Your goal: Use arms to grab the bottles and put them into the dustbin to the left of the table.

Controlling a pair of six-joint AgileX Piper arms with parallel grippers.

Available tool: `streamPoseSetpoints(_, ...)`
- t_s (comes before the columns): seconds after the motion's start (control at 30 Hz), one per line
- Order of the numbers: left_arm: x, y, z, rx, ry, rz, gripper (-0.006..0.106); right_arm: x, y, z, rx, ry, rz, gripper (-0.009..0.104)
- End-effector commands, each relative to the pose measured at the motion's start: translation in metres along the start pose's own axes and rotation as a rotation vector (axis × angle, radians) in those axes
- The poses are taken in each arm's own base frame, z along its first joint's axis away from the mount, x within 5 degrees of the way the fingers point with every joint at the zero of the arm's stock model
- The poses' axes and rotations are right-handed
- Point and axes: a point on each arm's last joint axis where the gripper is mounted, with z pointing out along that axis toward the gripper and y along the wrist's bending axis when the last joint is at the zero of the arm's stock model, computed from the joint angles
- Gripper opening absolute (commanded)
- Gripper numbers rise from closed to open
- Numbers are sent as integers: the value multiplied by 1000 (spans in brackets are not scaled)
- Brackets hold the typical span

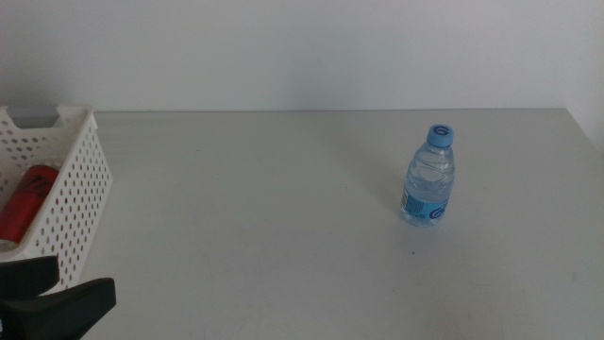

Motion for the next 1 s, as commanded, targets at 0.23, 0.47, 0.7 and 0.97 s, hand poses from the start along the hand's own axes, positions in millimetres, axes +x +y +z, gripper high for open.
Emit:
streamPoseSetpoints(0.23,-14,-3,-3,24,-90,-12,59,-20,-3,3,18,-165,120,75)
streamPoseSetpoints(0.47,-14,-3,-3,24,-90,-12,50,-29,1,39,-34,-123,82,75)
streamPoseSetpoints(0.7,-14,-3,-3,24,-90,-12,39,-30,40,65,-335,-182,-93,75)
streamPoseSetpoints(0.97,-14,-3,-3,24,-90,-12,29,-24,60,76,-505,-229,-171,75)
